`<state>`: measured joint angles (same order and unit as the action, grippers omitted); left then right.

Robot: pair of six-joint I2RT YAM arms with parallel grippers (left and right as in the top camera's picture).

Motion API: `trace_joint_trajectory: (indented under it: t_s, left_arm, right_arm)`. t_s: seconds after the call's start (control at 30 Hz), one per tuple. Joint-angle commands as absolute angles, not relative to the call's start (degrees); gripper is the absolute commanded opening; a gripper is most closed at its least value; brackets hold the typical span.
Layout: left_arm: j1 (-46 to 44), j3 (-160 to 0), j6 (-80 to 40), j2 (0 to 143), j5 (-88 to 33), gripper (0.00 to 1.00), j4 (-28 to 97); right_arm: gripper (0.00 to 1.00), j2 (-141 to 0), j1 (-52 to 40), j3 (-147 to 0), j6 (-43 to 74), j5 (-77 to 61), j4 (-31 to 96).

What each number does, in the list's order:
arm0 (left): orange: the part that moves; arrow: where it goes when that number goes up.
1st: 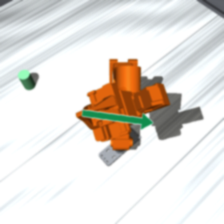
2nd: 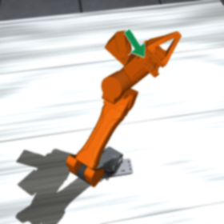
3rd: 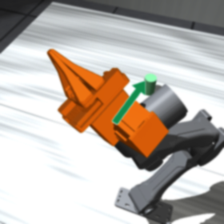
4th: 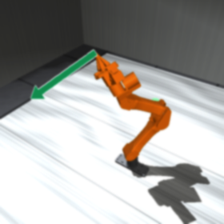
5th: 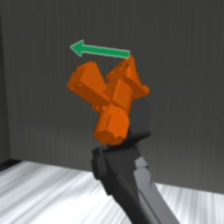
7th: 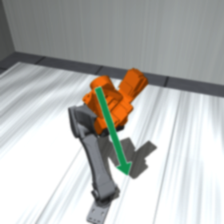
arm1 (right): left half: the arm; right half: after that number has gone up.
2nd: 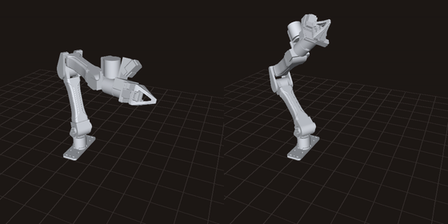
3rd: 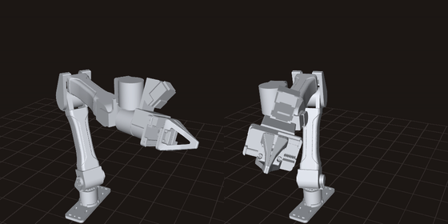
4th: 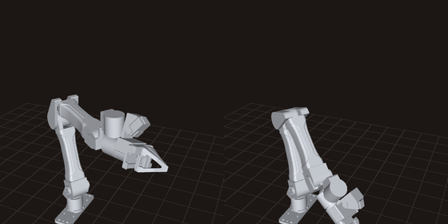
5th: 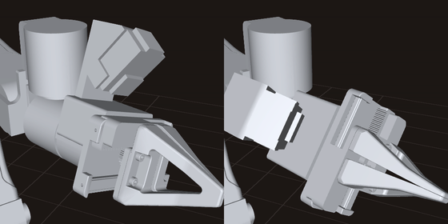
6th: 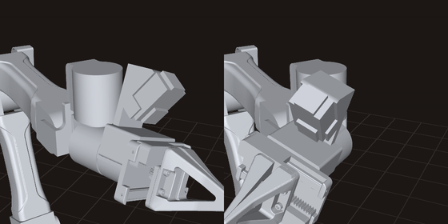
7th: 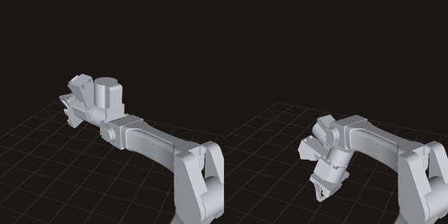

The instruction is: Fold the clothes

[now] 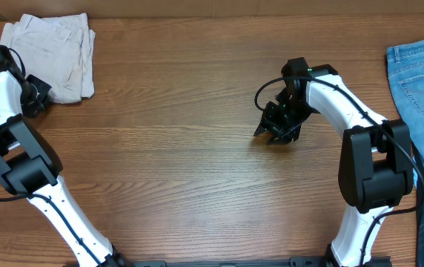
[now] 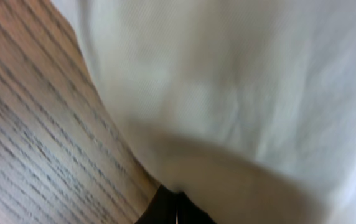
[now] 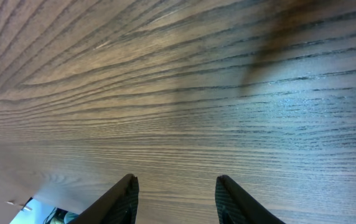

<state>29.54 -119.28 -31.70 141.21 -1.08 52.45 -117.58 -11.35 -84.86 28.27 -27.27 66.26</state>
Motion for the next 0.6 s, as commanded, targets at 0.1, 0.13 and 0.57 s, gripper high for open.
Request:
trace_joint_trajectory:
  t_s: [0.1, 0.13, 0.57]
  left_arm:
    - [28.3, -119.6, -33.5, 142.7, -1.1, 0.04, 50.2]
    - [28.0, -119.6, -33.5, 142.8, -1.1, 0.04, 49.8]
    - [24.0, -119.6, -36.9, 142.8, -0.8, 0.04, 45.4]
  right_arm:
    - [0.45, -115.5, -11.6, -85.9, 28.3, -27.9, 66.3]
    - [0.45, -115.5, -11.6, -85.9, 28.3, -27.9, 66.3]
    - [0.44, -115.5, -11.6, -85.9, 28.5, -27.9, 66.8]
